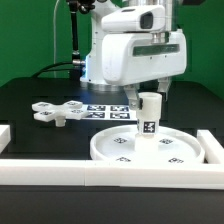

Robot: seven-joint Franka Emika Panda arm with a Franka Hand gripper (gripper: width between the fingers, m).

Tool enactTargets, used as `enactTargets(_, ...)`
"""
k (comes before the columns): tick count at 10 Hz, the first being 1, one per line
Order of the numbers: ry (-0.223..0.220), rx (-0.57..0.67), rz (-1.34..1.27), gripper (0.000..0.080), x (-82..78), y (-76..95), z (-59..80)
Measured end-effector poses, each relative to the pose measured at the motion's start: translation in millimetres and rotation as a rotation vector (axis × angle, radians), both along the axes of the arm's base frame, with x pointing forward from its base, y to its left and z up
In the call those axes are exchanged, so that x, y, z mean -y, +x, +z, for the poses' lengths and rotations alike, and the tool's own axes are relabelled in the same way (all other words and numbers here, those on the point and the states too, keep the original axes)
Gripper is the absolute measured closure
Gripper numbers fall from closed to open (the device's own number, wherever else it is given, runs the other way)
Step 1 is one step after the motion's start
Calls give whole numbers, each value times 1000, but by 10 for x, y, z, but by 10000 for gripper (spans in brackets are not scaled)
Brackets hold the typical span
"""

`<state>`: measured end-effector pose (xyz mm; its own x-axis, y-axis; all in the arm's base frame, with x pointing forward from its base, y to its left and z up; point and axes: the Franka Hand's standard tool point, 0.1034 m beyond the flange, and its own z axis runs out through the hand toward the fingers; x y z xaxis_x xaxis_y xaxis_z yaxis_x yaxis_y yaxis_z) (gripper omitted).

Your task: Assemble round table

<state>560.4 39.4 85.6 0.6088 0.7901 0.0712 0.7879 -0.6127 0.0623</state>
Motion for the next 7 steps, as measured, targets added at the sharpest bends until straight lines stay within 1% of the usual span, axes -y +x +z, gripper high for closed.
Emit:
enactTargets(4, -101, -7, 427, 151, -47, 69, -37)
enactTargets(6, -146, -17, 614, 151, -66, 55, -57)
enactTargets(7, -154, -19, 658, 151, -34, 57, -57)
